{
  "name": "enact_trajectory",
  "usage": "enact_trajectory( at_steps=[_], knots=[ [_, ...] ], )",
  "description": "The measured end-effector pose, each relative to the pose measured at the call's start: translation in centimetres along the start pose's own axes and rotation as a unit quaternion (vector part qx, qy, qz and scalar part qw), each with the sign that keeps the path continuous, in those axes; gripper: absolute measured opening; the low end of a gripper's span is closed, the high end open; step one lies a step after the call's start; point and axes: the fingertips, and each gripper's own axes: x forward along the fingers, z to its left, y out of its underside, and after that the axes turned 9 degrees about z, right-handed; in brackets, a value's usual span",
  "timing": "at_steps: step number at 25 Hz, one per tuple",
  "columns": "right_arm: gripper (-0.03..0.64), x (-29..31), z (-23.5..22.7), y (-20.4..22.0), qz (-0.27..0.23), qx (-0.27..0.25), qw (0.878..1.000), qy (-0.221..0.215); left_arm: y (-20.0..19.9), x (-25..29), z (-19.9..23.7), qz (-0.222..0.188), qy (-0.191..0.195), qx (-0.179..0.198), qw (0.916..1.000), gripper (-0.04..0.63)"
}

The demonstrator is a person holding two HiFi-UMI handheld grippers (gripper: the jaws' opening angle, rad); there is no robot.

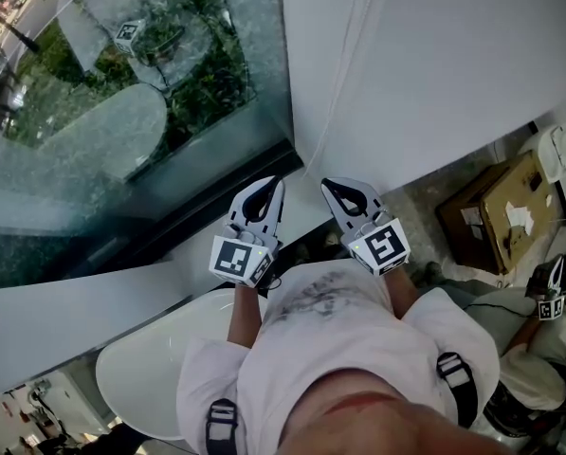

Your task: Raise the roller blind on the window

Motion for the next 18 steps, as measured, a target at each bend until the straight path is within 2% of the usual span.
enact_trajectory(
  at_steps=[6, 18],
  knots=[
    [0.060, -0.22, 0.32, -0.28, -0.005, 0.006, 1.000, 0.002, 0.96, -0.32, -0.25, 0.008, -0.004, -0.009, 0.9999, 0.008],
    [0.060, -0.21, 0.18, -0.56, -0.001, 0.001, 1.000, 0.006, 0.72, -0.31, -0.02, 0.010, -0.007, -0.002, 0.9999, 0.008]
  ],
)
